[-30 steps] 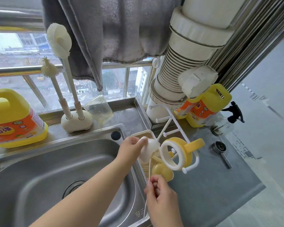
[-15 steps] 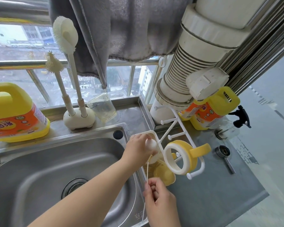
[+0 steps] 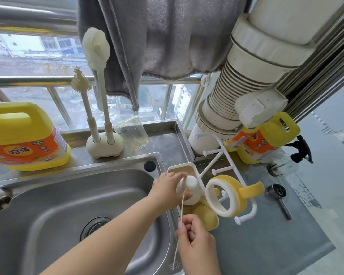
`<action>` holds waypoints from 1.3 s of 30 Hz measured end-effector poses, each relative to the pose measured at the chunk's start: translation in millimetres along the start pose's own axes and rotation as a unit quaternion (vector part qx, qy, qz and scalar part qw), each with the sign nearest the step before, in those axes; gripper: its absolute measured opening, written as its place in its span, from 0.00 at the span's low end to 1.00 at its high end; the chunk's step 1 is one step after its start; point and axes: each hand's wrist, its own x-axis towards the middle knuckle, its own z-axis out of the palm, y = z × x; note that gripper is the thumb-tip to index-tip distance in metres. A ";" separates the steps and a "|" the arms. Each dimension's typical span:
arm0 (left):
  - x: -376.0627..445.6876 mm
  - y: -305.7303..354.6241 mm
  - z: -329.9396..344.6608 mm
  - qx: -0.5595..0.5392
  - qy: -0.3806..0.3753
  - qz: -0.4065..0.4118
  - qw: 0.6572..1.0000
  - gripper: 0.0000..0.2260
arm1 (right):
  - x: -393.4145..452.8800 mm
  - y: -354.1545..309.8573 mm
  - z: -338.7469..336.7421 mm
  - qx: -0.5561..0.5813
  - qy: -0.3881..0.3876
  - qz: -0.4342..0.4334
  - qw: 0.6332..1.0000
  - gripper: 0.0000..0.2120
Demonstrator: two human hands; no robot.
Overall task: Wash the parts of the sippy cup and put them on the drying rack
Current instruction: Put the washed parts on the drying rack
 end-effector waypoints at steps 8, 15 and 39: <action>-47.0 -37.0 -19.5 -0.210 0.081 -0.069 0.972 0.17 | 10.9 -18.3 13.8 0.061 -0.057 0.060 0.995 0.08; -132.2 -83.0 -31.5 -0.295 0.161 -0.121 0.934 0.10 | 22.5 -54.7 56.1 0.017 -0.085 -0.021 0.996 0.09; -146.7 -125.5 -90.5 -0.339 0.290 -0.169 0.879 0.08 | 156.7 -188.4 127.9 -0.084 -0.036 -0.221 0.971 0.09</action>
